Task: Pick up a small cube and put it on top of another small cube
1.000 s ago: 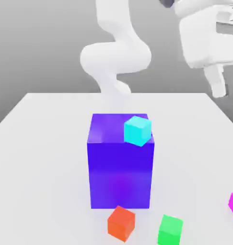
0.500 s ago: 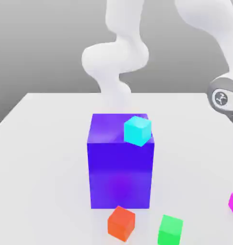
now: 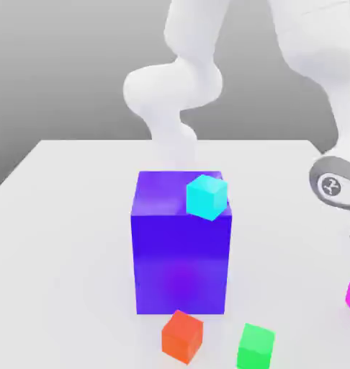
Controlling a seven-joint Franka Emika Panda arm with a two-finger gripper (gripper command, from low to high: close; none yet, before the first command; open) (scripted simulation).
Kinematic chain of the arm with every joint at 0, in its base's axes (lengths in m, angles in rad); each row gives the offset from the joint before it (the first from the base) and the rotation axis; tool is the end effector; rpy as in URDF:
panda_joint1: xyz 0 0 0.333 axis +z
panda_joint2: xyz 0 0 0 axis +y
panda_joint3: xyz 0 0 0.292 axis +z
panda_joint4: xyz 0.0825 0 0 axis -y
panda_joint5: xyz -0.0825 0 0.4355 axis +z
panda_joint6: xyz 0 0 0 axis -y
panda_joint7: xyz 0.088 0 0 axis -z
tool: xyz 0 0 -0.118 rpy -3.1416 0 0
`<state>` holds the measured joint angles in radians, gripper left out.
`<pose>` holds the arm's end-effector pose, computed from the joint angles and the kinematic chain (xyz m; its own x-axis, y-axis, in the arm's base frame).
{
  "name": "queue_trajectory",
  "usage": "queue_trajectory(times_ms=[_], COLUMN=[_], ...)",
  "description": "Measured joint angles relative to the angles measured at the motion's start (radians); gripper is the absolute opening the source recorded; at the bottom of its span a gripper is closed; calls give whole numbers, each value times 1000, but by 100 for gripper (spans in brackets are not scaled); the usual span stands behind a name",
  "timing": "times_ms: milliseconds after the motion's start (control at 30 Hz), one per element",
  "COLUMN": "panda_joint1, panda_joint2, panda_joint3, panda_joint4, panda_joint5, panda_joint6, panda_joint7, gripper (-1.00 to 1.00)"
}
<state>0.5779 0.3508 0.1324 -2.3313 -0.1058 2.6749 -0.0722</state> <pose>0.3982 0.3539 0.1083 0.6455 0.7638 -0.0024 0.7638 -0.6455 0.0018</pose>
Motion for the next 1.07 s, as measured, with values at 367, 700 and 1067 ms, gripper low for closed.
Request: queue_trajectory(times_ms=[367, 700, 1067], panda_joint1=[-203, -307, -306], panda_joint2=[-129, -52, -123], panda_joint3=[-85, -133, -133], panda_joint4=[-60, -83, -86], panda_joint5=[42, 106, 105], panda_joint6=[-69, 37, -27], panda_joint7=[-288, -475, -475], gripper=[-100, -100, 100])
